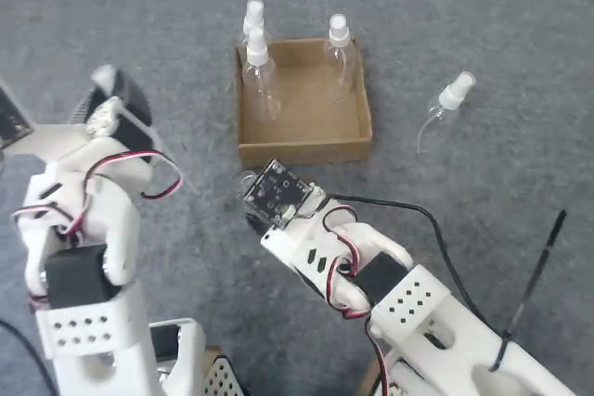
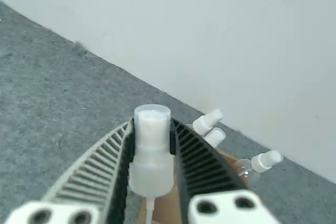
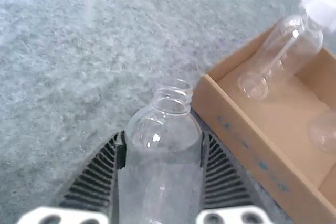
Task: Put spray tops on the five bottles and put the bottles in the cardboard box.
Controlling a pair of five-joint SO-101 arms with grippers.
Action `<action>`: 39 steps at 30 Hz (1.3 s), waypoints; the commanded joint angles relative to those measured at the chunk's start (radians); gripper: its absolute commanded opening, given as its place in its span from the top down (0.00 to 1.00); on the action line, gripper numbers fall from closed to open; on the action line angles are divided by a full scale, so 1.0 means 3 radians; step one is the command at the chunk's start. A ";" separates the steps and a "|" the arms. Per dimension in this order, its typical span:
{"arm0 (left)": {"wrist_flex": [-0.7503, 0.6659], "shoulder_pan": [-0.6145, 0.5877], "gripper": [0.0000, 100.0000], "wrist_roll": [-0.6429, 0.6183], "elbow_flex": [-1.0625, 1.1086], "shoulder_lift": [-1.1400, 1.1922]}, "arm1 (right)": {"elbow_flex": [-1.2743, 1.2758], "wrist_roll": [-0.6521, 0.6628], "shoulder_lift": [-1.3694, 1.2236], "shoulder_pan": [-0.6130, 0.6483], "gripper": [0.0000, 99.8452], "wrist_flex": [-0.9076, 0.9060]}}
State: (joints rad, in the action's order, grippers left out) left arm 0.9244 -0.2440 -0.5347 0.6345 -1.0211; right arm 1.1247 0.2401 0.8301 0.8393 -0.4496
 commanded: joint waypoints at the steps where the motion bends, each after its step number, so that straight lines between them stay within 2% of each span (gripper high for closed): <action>1: -0.0087 0.0276 0.99 -0.0056 -0.0274 -0.0107 | 0.0005 0.0123 0.0141 0.0079 0.99 0.0156; 7: -0.0138 0.0440 0.99 -0.0056 -0.0299 -0.0097 | 0.0066 0.0123 0.0141 0.0095 0.99 0.0289; 14: -0.0174 0.0440 0.99 -0.0164 -0.0279 -0.0087 | 0.0066 0.0097 0.0146 0.0166 0.99 0.0284; 19: -0.0199 0.0481 0.99 -0.0297 -0.0110 -0.0087 | 0.0066 0.0097 0.0146 0.0238 0.99 0.0274; 25: -0.0471 0.0496 0.99 -0.0292 0.0279 -0.0107 | 0.0066 0.0097 0.0146 0.0228 0.99 0.0284; 34: -0.0368 0.0506 0.99 -0.0292 0.0417 -0.0113 | 0.0066 0.0097 0.0146 0.0217 0.99 0.0299; 39: -0.0159 0.0752 0.99 -0.0281 0.0494 -0.0113 | 0.0066 0.0097 0.0146 0.0217 0.99 0.0299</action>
State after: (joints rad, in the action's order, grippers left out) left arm 0.8431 -0.0629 -0.6114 0.7802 -1.0288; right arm 1.1600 0.2631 0.8301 0.9037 -0.3867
